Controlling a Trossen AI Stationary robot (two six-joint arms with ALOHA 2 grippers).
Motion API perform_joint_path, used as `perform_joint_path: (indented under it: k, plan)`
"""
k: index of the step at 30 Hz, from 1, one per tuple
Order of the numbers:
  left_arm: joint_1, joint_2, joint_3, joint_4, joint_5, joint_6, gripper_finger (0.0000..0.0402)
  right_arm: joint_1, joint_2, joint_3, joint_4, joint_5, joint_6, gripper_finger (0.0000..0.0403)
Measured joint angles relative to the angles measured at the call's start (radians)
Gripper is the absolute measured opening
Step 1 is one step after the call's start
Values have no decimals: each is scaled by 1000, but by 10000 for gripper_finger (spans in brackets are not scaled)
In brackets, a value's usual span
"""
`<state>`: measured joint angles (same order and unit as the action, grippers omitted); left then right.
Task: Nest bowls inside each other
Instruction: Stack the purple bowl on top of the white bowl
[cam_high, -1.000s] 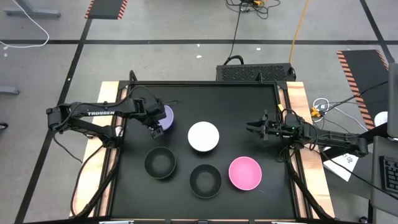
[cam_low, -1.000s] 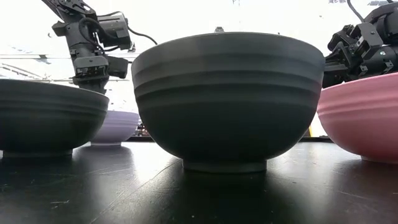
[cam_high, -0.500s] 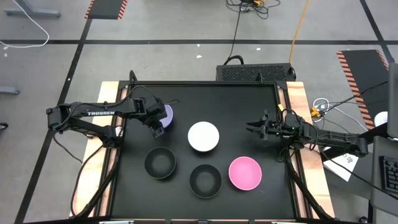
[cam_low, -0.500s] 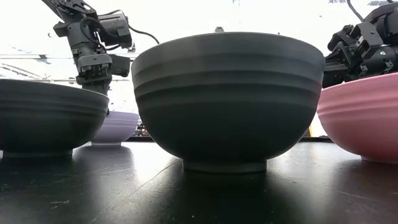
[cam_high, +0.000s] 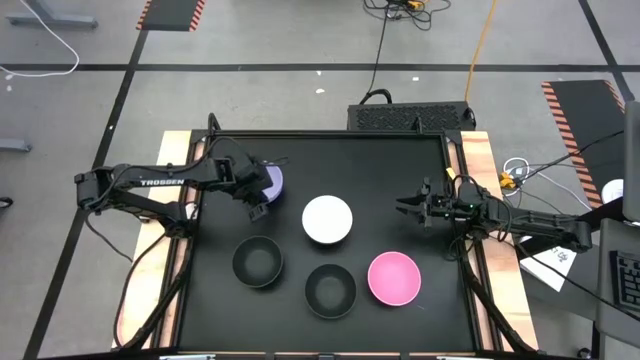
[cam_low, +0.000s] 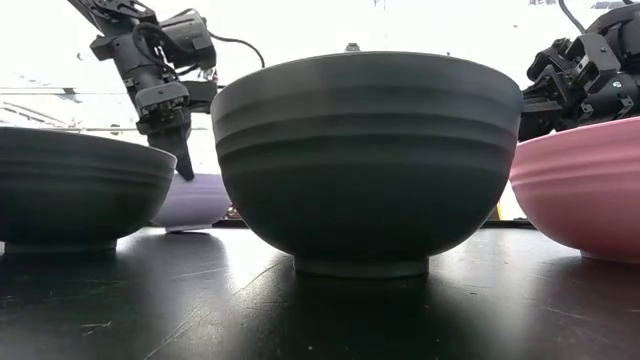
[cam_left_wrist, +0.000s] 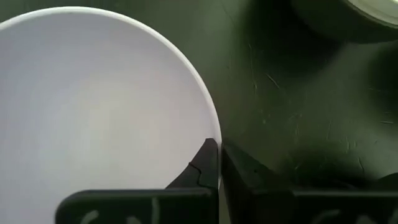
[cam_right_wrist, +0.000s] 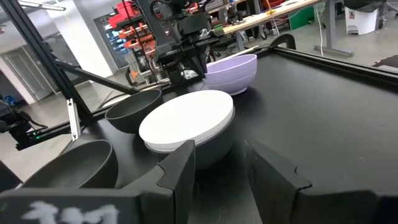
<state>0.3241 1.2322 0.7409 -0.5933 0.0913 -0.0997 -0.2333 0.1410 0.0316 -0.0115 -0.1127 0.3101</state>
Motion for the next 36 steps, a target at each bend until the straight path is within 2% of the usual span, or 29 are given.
perform_joint_path:
  k: [5, 17, 36]
  plan:
    - [-8, 1, 61, -26, -30, 23, 2, 0, 0, 0, 0, 0, 0, 130]
    - [-95, 27, 320, -79, -66, 79, 2, 0, 0, 0, 0, 1, -4, 130]
    - [-374, 483, 867, -320, -198, 124, 1, 0, 7, 0, 0, 2, -1, 130]
